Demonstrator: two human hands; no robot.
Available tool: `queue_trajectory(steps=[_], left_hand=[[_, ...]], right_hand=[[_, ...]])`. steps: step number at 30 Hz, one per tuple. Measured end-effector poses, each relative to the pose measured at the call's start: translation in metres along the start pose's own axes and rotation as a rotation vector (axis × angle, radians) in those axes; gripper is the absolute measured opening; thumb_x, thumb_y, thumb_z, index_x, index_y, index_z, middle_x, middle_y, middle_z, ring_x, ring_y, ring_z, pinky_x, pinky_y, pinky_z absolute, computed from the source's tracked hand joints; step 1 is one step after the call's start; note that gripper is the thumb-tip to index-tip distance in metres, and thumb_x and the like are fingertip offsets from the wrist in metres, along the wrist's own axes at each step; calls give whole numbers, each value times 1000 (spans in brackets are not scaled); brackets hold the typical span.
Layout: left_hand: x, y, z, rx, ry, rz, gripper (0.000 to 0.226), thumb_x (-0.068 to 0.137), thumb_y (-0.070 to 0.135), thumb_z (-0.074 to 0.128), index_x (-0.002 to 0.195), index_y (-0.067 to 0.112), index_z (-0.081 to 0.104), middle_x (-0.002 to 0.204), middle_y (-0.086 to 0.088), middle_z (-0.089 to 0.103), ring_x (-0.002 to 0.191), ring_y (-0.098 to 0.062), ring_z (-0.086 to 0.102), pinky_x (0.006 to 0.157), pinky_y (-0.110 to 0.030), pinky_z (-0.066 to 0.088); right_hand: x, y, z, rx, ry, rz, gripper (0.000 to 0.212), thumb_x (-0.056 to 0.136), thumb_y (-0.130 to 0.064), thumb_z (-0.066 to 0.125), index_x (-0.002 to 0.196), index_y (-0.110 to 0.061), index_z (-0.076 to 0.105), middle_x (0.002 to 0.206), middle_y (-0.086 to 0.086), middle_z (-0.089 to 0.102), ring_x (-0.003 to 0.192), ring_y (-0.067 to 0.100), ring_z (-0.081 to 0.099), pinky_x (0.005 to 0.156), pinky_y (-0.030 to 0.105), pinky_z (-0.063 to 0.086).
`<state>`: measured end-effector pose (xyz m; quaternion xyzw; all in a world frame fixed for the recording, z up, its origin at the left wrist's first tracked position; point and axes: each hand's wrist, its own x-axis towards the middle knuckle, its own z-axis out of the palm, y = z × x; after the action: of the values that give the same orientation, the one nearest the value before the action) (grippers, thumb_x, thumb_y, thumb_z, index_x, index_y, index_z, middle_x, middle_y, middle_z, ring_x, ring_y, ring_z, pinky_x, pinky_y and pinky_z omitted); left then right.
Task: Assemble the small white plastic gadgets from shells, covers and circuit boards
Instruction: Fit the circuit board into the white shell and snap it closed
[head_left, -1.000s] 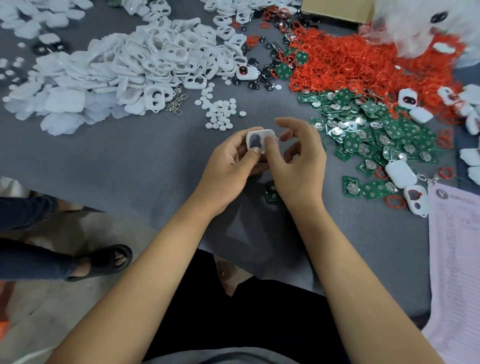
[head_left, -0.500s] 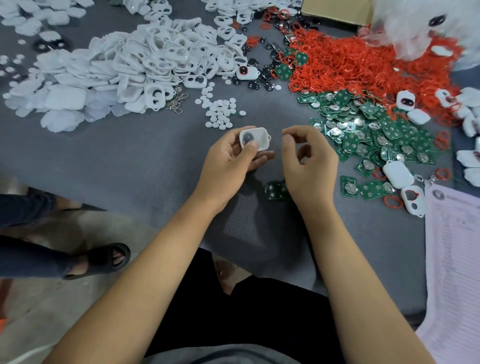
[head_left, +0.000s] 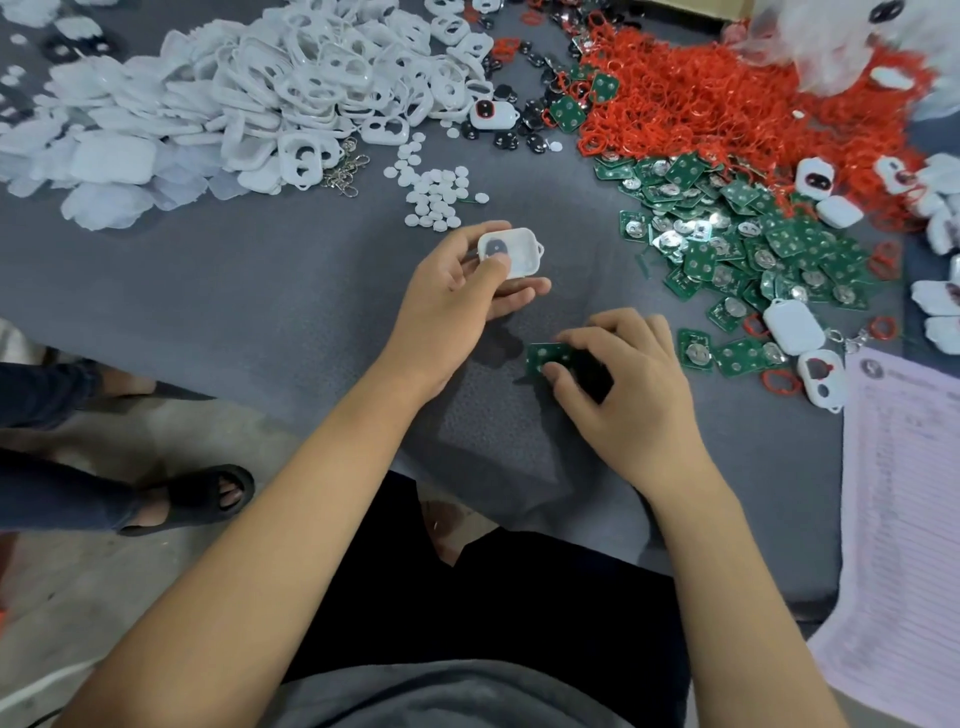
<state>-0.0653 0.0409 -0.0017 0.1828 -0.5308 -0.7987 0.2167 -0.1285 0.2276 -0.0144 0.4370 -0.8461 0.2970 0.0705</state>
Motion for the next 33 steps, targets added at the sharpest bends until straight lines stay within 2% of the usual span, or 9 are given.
queue_trajectory(steps=[3, 7, 10, 14, 19, 22, 27, 30, 33], left_hand=[[1, 1, 0, -7, -7, 2, 29, 105, 2, 46, 131, 7, 57, 119, -16, 73, 99, -31, 78, 80, -25, 60], [-1, 1, -1, 0, -38, -3, 32, 104, 0, 44, 132, 8, 57, 121, -16, 72, 103, -31, 77, 82, -26, 60], [0, -1, -3, 8, -62, 1, 34, 102, 2, 45, 132, 10, 58, 121, -12, 74, 104, -31, 76, 84, -25, 59], [1, -2, -5, 20, -104, 3, 33, 101, 6, 47, 132, 14, 58, 120, -8, 76, 108, -30, 75, 87, -25, 59], [2, -3, -5, 22, -108, 1, 35, 100, 10, 49, 134, 15, 57, 122, -4, 75, 109, -30, 75, 89, -24, 58], [1, -3, -5, 12, -110, -12, 39, 100, 6, 49, 139, 11, 54, 121, -5, 76, 109, -30, 75, 90, -25, 58], [-1, 1, -4, 17, -90, -38, 38, 102, 6, 52, 139, 12, 54, 117, -1, 78, 110, -25, 75, 89, -25, 58], [-2, 0, -3, 90, -77, -19, 36, 101, 5, 53, 135, 16, 58, 116, 3, 77, 113, -16, 73, 91, -26, 58], [-2, -1, -3, 174, -100, -9, 40, 104, -4, 51, 142, 7, 56, 125, -8, 73, 119, -19, 70, 97, -31, 57]], right_hand=[[6, 0, -3, 180, -23, 32, 10, 90, -20, 76, 99, -21, 71, 92, -9, 65, 85, 15, 55, 78, 28, 44], [11, 0, -7, 476, 79, 214, 14, 95, -15, 73, 97, -27, 67, 76, -18, 65, 63, 3, 54, 61, 13, 39], [16, -2, -8, 554, 156, 250, 15, 98, -13, 71, 102, -28, 69, 82, -8, 72, 66, 4, 57, 62, 17, 44], [26, -5, -3, 680, 277, 342, 11, 99, -16, 69, 104, -26, 68, 87, -1, 78, 72, 14, 67, 64, 38, 51], [45, -7, 4, 800, 361, 350, 3, 104, -21, 62, 104, -23, 61, 71, -2, 69, 50, 14, 51, 51, 30, 43], [55, -10, 11, 778, 360, 261, 8, 102, -15, 63, 109, -18, 65, 80, 4, 66, 59, 25, 55, 56, 37, 45], [73, -22, 23, 836, 382, 256, 16, 102, -13, 62, 110, 0, 67, 92, 1, 68, 76, 11, 62, 69, 25, 50], [76, -26, 26, 736, 379, 250, 13, 99, -6, 63, 111, -7, 67, 93, -3, 69, 80, 5, 65, 72, 22, 50], [72, -27, 27, 712, 372, 287, 23, 97, -13, 71, 119, -19, 67, 94, -3, 73, 78, 6, 67, 70, 24, 52]])
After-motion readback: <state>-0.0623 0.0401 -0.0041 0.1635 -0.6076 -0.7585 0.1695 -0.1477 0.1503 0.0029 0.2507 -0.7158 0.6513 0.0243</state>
